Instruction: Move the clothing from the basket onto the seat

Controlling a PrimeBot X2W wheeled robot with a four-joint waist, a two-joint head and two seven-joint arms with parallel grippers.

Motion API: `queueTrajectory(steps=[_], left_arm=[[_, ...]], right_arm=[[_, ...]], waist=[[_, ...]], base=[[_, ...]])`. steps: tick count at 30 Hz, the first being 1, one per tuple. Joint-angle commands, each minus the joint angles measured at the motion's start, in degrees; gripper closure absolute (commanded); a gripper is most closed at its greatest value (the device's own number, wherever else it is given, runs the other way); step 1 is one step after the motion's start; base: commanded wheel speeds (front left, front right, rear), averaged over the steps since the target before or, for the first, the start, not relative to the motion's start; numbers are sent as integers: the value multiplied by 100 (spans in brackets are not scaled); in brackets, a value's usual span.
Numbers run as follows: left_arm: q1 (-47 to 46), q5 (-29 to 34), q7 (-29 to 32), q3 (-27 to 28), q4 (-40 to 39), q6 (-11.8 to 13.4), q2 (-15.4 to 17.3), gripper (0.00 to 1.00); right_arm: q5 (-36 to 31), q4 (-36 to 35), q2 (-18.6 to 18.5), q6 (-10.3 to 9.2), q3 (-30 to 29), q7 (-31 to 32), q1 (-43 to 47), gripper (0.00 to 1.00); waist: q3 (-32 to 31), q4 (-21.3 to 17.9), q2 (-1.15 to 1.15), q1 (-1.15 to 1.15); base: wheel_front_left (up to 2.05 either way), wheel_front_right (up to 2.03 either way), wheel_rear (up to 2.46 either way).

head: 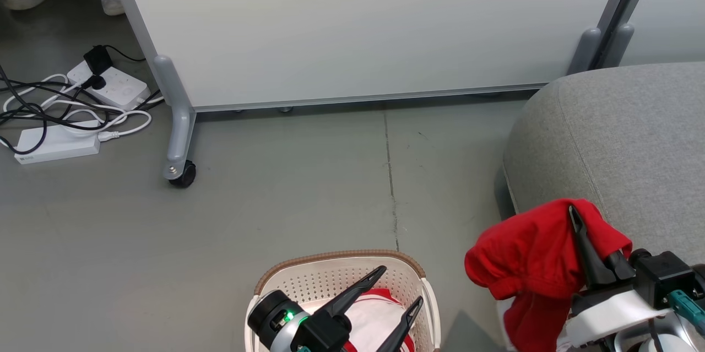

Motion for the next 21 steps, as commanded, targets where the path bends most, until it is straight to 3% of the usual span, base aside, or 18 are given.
queueTrajectory(steps=[1, 13, 21], left_arm=[[-58, -26, -5, 38, 12, -6, 10, 0], [-92, -24, -5, 14, 77, -7, 10, 0], [-130, -15, -5, 23, 58, -7, -14, 0]], right_arm=[[1, 1, -27, 1, -4, -9, -22, 100], [26, -8, 1, 1, 15, -9, -27, 100], [10, -51, -93, 1, -57, -9, -86, 100]], waist=[[3, -5, 0, 0], [-3, -59, 0, 0], [53, -316, 0, 0]], base=[[0, 0, 0], [0, 0, 0], [0, 0, 0]])
